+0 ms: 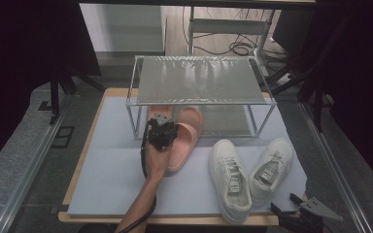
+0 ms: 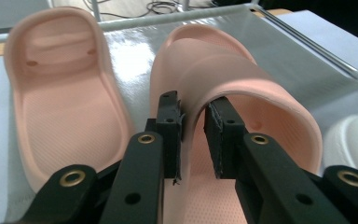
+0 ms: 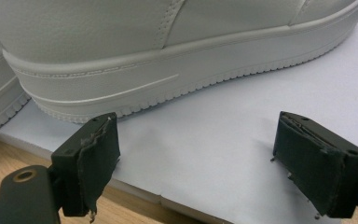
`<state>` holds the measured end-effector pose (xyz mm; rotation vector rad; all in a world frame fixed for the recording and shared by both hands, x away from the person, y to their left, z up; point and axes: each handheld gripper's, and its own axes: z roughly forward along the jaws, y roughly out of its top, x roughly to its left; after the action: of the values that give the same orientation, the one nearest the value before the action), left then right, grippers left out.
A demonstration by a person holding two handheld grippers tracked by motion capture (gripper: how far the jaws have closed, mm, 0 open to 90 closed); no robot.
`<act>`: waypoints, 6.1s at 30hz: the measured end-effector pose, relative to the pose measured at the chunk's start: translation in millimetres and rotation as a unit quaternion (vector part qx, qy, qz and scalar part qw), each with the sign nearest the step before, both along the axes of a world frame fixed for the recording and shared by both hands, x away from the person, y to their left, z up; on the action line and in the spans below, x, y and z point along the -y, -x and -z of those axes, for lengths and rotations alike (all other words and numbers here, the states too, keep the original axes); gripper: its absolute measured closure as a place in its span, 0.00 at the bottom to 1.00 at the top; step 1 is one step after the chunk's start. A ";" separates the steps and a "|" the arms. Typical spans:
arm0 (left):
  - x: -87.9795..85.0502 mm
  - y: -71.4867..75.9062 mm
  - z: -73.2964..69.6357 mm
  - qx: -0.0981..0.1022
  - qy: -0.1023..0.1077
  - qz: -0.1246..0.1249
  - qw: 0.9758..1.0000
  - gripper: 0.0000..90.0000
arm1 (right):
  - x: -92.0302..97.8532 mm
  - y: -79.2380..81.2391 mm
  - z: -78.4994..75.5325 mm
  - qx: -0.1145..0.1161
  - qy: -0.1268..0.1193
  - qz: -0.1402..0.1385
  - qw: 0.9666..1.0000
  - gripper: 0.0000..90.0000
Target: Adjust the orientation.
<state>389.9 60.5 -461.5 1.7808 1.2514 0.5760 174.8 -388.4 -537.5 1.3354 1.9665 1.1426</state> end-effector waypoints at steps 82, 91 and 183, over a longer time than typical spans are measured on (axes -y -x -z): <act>-23.6 89.9 55.3 -0.073 -0.044 0.136 0.987 1.00 | -1.5 0.0 0.0 0.000 0.006 0.001 1.000 0.16; -11.0 81.7 45.7 -0.061 -0.038 0.143 0.987 1.00 | -1.3 0.0 0.0 0.001 0.007 0.001 1.000 0.16; 12.3 -10.7 45.8 -0.059 -0.035 0.086 0.994 0.83 | 0.2 0.1 0.1 0.000 -0.002 0.000 1.000 0.16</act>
<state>400.7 48.2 -507.3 1.9840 1.1541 0.4263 174.7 -388.6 -537.6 1.3375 1.9639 1.1478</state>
